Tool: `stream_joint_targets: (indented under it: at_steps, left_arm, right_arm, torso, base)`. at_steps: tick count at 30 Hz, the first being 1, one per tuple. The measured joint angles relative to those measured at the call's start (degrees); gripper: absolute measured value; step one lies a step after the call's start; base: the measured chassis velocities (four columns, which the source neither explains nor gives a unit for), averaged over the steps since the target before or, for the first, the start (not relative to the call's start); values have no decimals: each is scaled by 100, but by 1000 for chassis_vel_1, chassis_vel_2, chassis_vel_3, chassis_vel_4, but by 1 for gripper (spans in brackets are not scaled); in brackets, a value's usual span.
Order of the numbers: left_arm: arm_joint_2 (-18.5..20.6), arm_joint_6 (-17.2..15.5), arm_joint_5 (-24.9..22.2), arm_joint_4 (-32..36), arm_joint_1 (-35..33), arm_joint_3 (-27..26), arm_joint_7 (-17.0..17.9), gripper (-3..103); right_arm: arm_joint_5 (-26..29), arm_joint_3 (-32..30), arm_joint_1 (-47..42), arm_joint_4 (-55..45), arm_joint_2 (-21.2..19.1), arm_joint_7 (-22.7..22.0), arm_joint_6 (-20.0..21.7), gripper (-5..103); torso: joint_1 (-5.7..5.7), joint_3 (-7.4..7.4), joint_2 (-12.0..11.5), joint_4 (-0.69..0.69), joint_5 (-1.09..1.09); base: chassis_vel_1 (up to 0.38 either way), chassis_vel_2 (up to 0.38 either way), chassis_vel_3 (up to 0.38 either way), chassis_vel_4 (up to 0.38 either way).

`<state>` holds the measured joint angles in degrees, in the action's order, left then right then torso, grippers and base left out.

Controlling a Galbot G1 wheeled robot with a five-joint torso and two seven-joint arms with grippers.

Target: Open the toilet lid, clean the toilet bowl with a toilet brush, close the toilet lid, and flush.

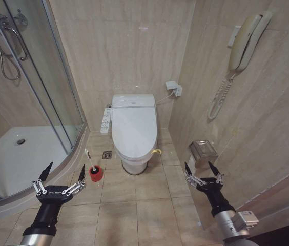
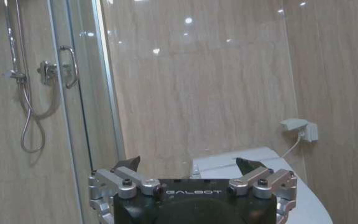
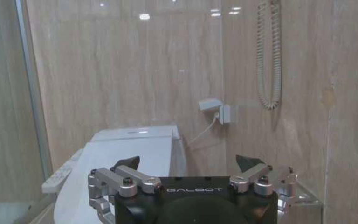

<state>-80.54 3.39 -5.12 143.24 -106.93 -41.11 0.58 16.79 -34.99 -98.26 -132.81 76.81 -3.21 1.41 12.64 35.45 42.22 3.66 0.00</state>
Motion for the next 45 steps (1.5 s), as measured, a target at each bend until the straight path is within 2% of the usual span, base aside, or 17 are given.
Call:
stream_joint_targets:
  at_steps: [12,22,24,25,30,33,35,36,38,45]
  left_arm:
    - [0,0,0,0,0,0,0,100]
    - [0,0,0,0,0,0,0,100]
    - [0,0,0,0,0,0,0,100]
    - [0,0,0,0,0,0,0,100]
    - [0,0,0,0,0,0,0,100]
    - [0,0,0,0,0,0,0,100]
    - [0,0,0,0,0,-1,0,100]
    - [0,0,0,0,0,1,0,100]
    - [0,0,0,0,0,0,0,100]
    - [0,0,0,0,0,0,0,100]
  right_arm:
    - [1,59,91,22,26,37,-61,100]
    - [0,99,168,121,-9,82,-102,100]
    - [-1,102,155,150,-17,136,-137,100]
    - [-1,104,135,151,-20,172,-131,100]
    - [-29,139,121,168,-11,193,-133,100]
    - [-80,167,98,327,18,188,-425,100]
    - [-99,168,58,364,28,202,-476,100]
    - [-164,167,-77,478,52,246,-588,100]
    - [-417,241,-401,811,147,427,-842,100]
    - [-1013,385,-664,1594,357,633,-1254,100]
  torso:
    - [-2,-1,1,0,0]
    - [1,0,0,1,0]
    - [3,1,-1,-3,2]
    - [2,0,-1,0,-1]
    - [1,0,-1,1,1]
    - [1,0,-1,-4,3]
    - [1,1,-1,-4,3]
    - [2,0,-1,2,-4]
    - [6,2,-2,0,2]
    - [-4,-2,1,1,0]
  base:
    - [-44,44,43,-34]
    - [-210,210,209,-206]
    - [-201,232,226,-230]
    - [-209,232,220,-224]
    - [-221,219,221,-224]
    - [-222,222,213,-219]
    - [-190,210,200,-235]
    - [-190,173,195,-174]
    - [-112,150,61,-77]
    - [6,1,-5,5]
